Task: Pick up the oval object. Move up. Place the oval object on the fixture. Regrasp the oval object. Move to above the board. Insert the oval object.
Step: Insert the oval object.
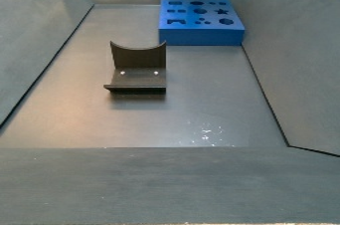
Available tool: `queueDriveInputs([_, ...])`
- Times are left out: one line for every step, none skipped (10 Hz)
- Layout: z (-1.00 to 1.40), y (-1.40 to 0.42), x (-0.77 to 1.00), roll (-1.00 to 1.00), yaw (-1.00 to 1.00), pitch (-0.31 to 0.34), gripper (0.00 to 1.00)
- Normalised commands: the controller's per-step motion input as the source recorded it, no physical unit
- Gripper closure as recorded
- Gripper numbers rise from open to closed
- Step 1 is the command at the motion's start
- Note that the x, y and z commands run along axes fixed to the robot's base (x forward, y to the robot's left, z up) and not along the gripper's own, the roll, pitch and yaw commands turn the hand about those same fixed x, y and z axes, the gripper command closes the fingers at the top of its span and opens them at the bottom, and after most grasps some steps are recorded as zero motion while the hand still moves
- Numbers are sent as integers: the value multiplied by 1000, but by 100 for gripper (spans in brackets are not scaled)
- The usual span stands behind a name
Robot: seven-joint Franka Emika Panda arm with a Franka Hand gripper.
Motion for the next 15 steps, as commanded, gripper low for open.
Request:
queueDriveInputs([-477, -109, -9, 24, 0, -123, 100])
queueDriveInputs([-506, -171, -106, 33, 31, -184, 100])
queueDriveInputs([-514, -180, -71, 10, 29, -184, 100])
queueDriveInputs([-440, -174, -26, 0, 43, -174, 100])
queueDriveInputs([-103, 0, 0, -57, 0, -44, 100])
queueDriveInputs([-157, 17, 0, -103, 0, -83, 100])
queueDriveInputs([-217, 0, 0, -53, 49, -91, 100])
queueDriveInputs([-186, 0, 0, -30, 111, -79, 100])
queueDriveInputs([-131, 20, 0, -9, 151, -59, 100])
queueDriveInputs([-89, 6, 0, -24, 80, -41, 100])
queueDriveInputs([0, 34, 0, -27, 34, -7, 100])
queueDriveInputs([0, 71, 0, -40, 20, 0, 100])
queueDriveInputs([0, 63, 0, -36, 23, -4, 100])
queueDriveInputs([0, 66, 0, -27, 69, -30, 100])
queueDriveInputs([0, 74, 0, -24, 109, -50, 100])
